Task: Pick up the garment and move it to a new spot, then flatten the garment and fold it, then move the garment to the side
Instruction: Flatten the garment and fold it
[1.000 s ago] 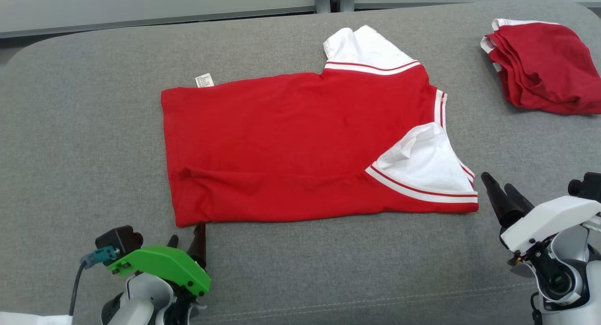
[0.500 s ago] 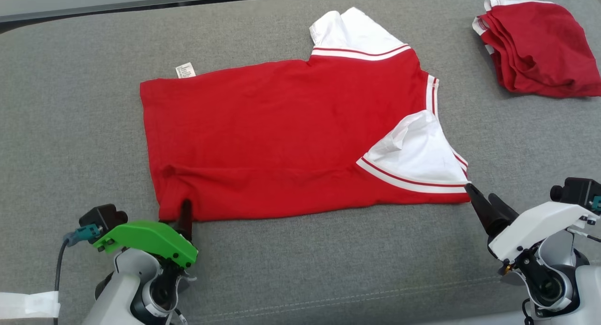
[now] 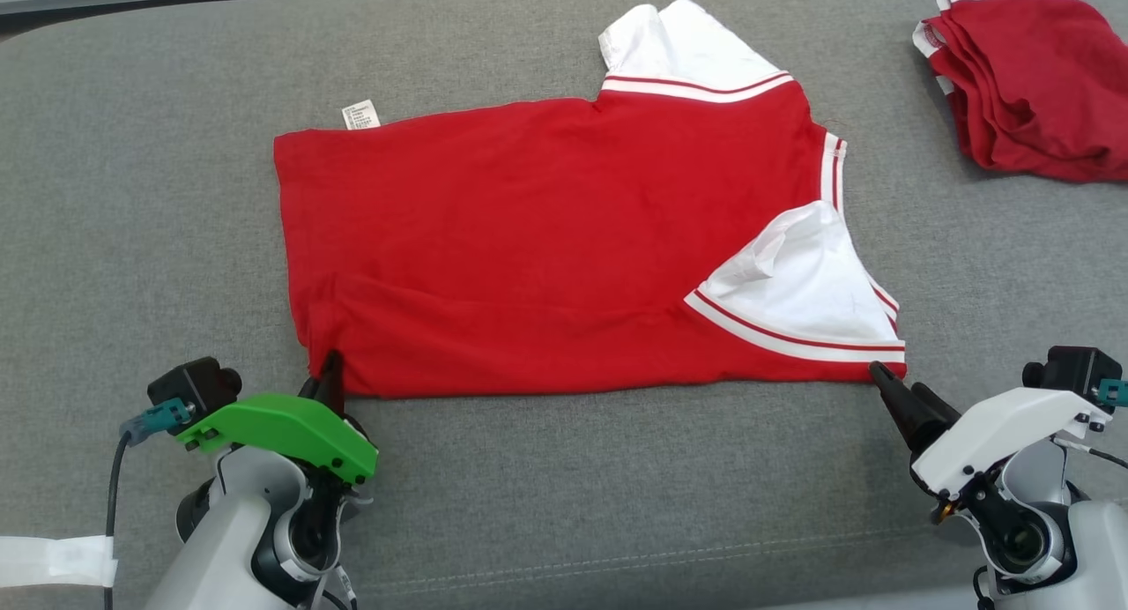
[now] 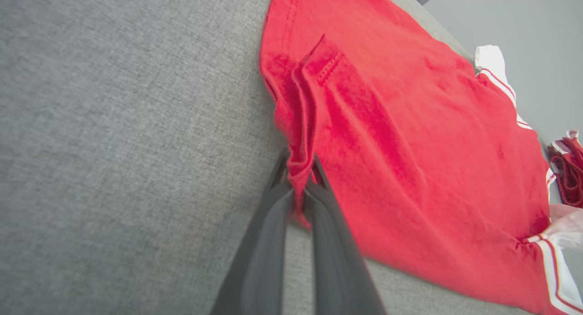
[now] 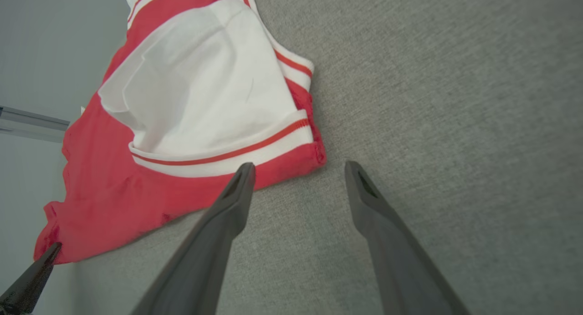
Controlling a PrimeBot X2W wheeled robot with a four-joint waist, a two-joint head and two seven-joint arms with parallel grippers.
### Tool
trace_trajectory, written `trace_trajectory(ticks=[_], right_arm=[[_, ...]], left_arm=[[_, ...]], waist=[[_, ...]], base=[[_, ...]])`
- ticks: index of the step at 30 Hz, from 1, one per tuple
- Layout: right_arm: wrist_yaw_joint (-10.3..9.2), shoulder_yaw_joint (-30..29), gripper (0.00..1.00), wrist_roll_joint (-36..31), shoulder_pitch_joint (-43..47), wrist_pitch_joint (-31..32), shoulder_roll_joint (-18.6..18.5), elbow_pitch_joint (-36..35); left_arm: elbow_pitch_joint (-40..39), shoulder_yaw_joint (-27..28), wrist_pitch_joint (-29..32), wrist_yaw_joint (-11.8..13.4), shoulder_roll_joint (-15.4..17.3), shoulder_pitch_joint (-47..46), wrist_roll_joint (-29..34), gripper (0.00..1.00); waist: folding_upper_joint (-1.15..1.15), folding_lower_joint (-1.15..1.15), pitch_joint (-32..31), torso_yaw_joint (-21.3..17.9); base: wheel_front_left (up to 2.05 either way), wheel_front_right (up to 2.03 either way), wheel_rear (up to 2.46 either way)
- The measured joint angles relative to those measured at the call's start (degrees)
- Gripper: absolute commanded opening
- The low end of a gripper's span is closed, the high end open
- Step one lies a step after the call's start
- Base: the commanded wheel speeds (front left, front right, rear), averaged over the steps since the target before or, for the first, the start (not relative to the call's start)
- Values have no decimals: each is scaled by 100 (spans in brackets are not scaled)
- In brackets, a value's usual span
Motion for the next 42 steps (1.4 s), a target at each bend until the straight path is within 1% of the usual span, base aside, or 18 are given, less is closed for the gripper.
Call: trace_trajectory(ticks=[10,11,12,13,14,19,23,28,32,35,42], right_arm=[[1,-133,100,59,-750,-170,-9,1073],[1,-115,47,27,-818,-171,-14,1147],[1,-101,36,15,-878,-200,-16,1205],[1,-67,28,-8,-932,-223,-30,1245],[1,-31,0,-20,-966,-263,-44,1274],[0,146,0,70,-1012,-323,-125,1241],[0,129,0,322,-954,-312,-208,901],[0,56,0,396,-610,-48,-324,475],[1,-57,0,331,-314,70,-319,267],[0,-153,0,325,-141,90,-265,211],[0,-212,0,191,141,166,-148,224]], left_arm=[[-254,-202,3,25,-79,-2,152,0],[-261,-216,4,26,-85,-8,168,0],[-268,-235,4,29,-89,-12,188,0],[-271,-250,3,32,-89,-19,210,0],[-278,-256,3,32,-86,-31,226,0],[-435,-237,-78,53,-2,-41,287,0],[-719,-212,-148,79,135,82,319,0],[-1151,-214,-197,224,303,481,356,0],[-1432,-260,-197,375,314,883,339,0],[-1548,-307,-205,442,296,1156,302,0],[-1394,-417,-214,511,226,1442,282,0]], waist=[[0,0,138,236],[0,0,152,260],[0,0,164,283],[0,0,175,305],[0,0,182,324],[0,0,142,351],[0,0,52,331],[0,0,-70,292],[0,0,-137,268],[0,0,-175,263],[0,0,-257,262]], base=[[0,0,0],[0,0,0],[0,0,0],[0,0,0],[0,0,0],[0,0,0],[0,0,0],[0,0,0],[0,0,0],[0,0,0],[0,0,0]])
